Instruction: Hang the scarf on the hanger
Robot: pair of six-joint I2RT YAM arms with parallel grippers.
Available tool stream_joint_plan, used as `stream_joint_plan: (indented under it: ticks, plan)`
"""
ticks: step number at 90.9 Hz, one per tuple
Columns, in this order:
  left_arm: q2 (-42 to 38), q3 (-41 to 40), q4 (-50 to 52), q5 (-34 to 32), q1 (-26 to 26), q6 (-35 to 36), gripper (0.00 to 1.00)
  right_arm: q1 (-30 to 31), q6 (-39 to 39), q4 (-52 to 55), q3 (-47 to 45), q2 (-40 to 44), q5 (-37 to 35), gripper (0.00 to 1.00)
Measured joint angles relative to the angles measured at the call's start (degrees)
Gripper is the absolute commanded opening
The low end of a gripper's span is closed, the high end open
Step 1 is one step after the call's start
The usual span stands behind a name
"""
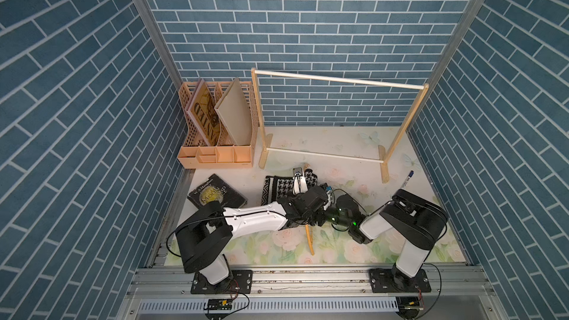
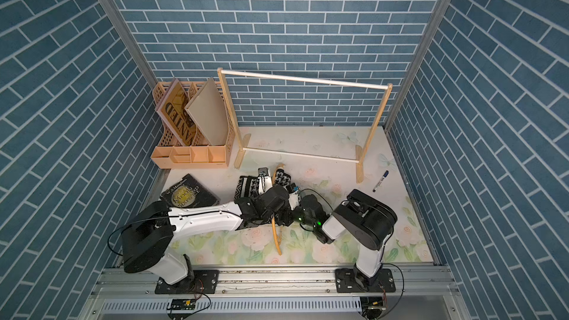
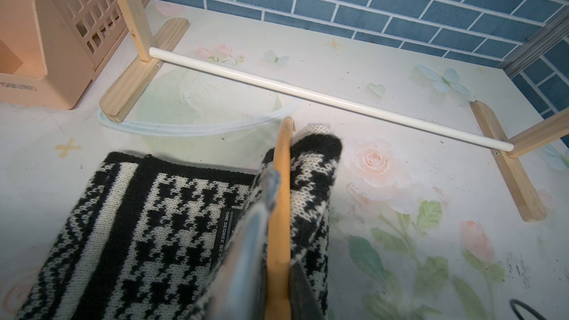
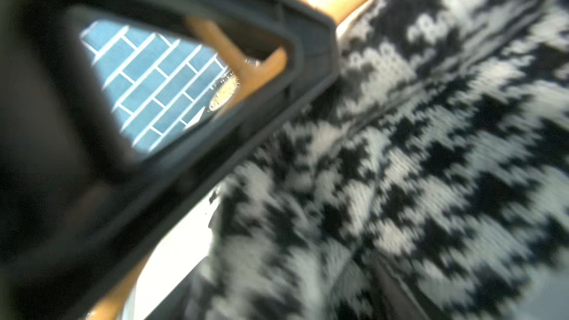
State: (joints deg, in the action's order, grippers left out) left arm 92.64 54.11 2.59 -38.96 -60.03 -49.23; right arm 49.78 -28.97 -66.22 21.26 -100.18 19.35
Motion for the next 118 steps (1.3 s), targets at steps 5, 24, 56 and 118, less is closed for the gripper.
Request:
stream_joint_plan:
  ticks: [5,24,56,118]
  plan:
    - [0.02,0.00,-0.09,0.02,0.00,0.00,0.00,0.20,1.20,1.29,-0.46,1.25,-0.57,0.83]
    - [0.07,0.00,-0.37,0.22,0.00,-0.07,0.00,0.61,4.09,4.35,-1.64,4.39,-1.86,0.82]
    - [0.61,0.00,-1.25,0.20,0.13,-0.48,0.00,1.22,7.96,13.90,-10.01,25.09,-8.83,0.72]
    - [0.24,-0.11,-1.70,1.51,0.26,-0.50,0.00,-9.57,11.45,5.86,7.21,5.33,-9.20,0.00]
